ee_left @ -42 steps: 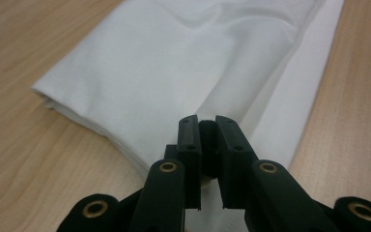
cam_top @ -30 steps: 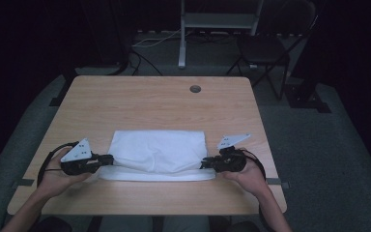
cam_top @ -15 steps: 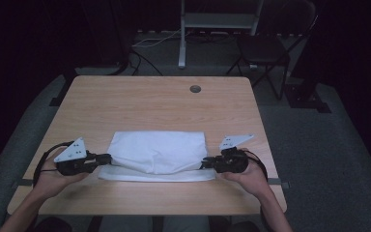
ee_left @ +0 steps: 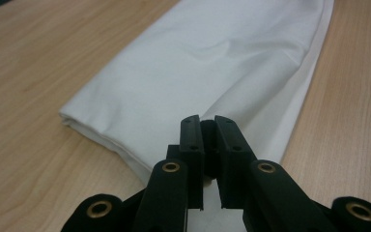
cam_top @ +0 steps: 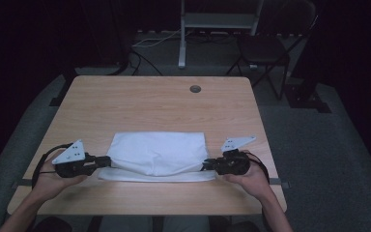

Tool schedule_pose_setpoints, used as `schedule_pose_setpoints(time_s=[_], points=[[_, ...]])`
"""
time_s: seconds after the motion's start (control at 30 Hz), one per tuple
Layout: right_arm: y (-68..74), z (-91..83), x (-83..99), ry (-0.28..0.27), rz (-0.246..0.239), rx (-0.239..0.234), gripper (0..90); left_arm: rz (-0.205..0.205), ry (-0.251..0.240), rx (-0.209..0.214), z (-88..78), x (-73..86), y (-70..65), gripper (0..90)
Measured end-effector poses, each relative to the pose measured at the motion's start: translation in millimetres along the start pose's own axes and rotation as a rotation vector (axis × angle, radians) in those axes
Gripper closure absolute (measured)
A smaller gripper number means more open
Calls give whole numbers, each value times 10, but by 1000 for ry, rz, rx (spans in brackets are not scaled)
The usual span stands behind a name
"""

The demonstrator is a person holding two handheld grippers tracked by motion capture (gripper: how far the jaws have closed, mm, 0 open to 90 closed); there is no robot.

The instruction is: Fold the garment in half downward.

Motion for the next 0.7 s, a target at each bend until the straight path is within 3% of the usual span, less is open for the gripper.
schedule_pose_setpoints(time_s=[0.3, 0.4, 0.47, 0.6, 0.7], points=[[25, 57, 102, 55, -21, -8, 794, -1, 53, 19, 55, 123, -20, 817], [28, 56, 110, 64, -29, -5, 768, -6, 74, 22, 65, 149, -24, 775], [28, 41, 104, 55, -31, -12, 729, -19, 68, 20, 58, 148, -16, 722], [18, -35, 32, -13, -18, -29, 671, -67, 35, 10, 21, 100, 41, 628], [-14, -81, -41, -33, -8, -15, 646, -86, 16, 3, -4, 32, 83, 584]])
Point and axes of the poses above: each handheld gripper's, and its own axes: z roughly forward along the jaws, x roughly out of its underside, y roughly to its left, the point moved 6 cm from there along z, roughly forward along the jaws, and after that the axes turned 11 degrees about -z, right-handed, at the moved point
